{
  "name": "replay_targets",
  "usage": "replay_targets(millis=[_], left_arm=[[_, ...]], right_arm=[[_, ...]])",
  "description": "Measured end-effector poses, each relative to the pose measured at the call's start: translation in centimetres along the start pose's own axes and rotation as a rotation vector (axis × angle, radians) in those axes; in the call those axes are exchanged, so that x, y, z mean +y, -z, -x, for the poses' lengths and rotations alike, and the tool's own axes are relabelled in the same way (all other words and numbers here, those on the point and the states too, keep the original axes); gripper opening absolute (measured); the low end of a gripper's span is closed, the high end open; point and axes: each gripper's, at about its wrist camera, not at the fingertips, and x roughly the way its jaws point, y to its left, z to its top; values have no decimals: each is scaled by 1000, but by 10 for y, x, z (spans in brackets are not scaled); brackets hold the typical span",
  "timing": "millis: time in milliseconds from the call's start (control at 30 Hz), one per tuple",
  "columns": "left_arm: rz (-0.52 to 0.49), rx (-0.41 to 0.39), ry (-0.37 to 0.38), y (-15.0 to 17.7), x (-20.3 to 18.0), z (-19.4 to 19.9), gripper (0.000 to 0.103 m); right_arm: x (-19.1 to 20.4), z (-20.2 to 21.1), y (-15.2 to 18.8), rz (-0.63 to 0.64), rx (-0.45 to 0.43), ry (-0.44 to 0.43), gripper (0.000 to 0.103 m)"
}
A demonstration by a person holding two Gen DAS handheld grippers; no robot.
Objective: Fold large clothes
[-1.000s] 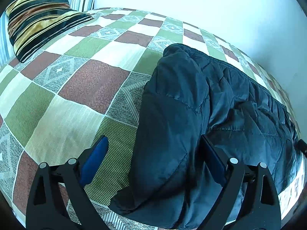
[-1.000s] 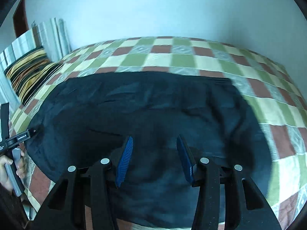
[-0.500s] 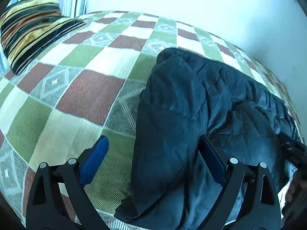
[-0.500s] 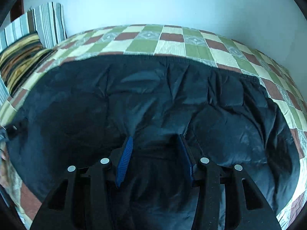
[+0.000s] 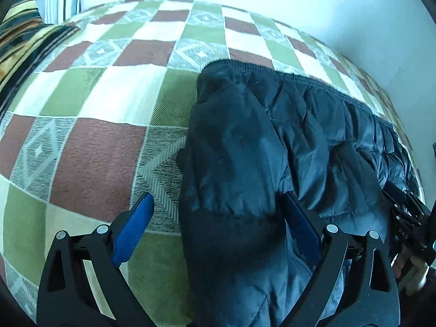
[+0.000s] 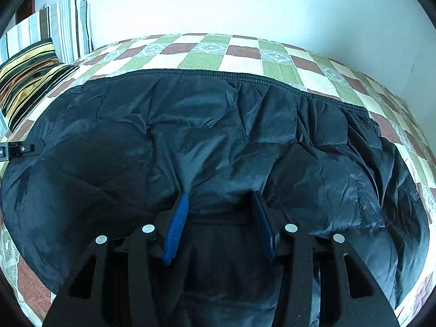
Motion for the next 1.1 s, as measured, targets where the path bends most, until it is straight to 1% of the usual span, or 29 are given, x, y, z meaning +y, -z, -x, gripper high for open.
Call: replay_targets(millis=[100, 200, 333, 400, 467, 600, 733, 767, 833, 933, 1033, 1067, 1100], left_arm=[[-11, 27, 10, 0, -2, -9, 94], [-19, 36, 15, 2, -3, -15, 94], [0, 42, 36, 8, 0, -20, 94], [16, 47, 49, 10, 3, -23, 96], [36, 55, 62, 9, 8, -27, 101], [45, 89, 96, 7, 13, -33, 101], [33, 116, 106, 2, 11, -34, 101], [22, 122, 115, 2, 8, -34, 101], [2, 132, 164, 3, 0, -36, 101], [4, 135, 185, 2, -5, -42, 101], [20, 136, 210, -2, -4, -48, 99], [24, 128, 223, -2, -6, -48, 94], [32, 124, 241, -2, -7, -49, 92]], right_arm=[[2, -1, 0, -1, -1, 4, 48], [3, -2, -1, -7, -1, 6, 49], [4, -3, -1, -16, 0, 12, 49], [4, -3, -1, -18, 0, 13, 49], [4, -3, -1, -17, -1, 13, 49], [5, -3, -1, -20, -2, 15, 49], [6, -3, -1, -20, -6, 24, 49], [6, -3, -1, -21, -7, 24, 49], [7, -3, -1, -22, -8, 24, 49], [8, -3, -1, -20, -10, 28, 49], [8, -4, -2, -24, -11, 28, 49], [8, -4, -2, -24, -10, 28, 49], [8, -3, -1, -23, -10, 27, 49]])
